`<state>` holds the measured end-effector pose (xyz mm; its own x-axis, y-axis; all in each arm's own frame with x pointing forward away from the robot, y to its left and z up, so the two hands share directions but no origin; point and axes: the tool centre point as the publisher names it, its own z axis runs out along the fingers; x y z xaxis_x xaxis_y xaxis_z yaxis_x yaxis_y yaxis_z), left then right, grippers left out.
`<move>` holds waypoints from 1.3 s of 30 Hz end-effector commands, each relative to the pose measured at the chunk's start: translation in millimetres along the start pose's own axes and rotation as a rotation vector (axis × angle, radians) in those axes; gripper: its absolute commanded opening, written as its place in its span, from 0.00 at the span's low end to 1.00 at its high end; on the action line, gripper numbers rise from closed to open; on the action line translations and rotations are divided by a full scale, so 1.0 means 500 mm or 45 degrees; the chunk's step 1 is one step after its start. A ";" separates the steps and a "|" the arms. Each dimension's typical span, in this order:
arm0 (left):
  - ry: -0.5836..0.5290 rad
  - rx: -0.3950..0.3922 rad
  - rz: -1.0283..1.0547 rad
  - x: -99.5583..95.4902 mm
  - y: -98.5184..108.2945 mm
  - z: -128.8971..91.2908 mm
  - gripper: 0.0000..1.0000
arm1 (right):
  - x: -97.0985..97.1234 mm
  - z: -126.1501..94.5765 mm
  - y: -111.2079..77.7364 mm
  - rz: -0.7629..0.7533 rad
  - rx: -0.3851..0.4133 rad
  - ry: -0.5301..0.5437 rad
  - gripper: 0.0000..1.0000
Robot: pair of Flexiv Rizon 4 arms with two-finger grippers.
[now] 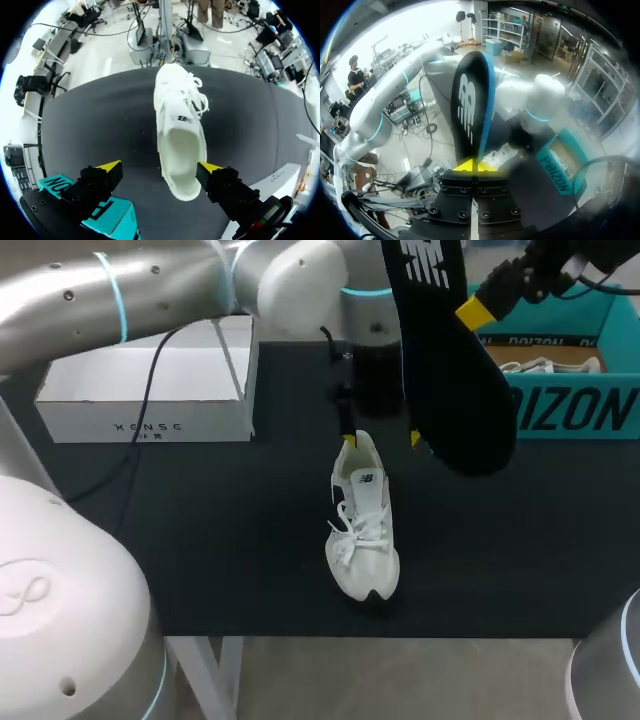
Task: Take the shoe out of the shoebox, open the shoe tongue, remove and reinsert the insole, then place the shoe into the shoebox
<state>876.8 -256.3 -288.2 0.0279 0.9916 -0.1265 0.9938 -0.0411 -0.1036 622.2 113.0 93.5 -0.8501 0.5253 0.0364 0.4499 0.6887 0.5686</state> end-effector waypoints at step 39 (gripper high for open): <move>-1.639 -0.038 -0.191 0.185 -0.043 -0.069 1.00 | -0.001 0.000 0.003 0.002 0.005 0.000 0.00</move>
<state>867.0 -159.3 -265.4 -0.2236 0.3813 -0.8970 0.9744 0.0675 -0.2142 622.2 113.0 93.5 -0.8502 0.5253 0.0363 0.4498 0.6887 0.5686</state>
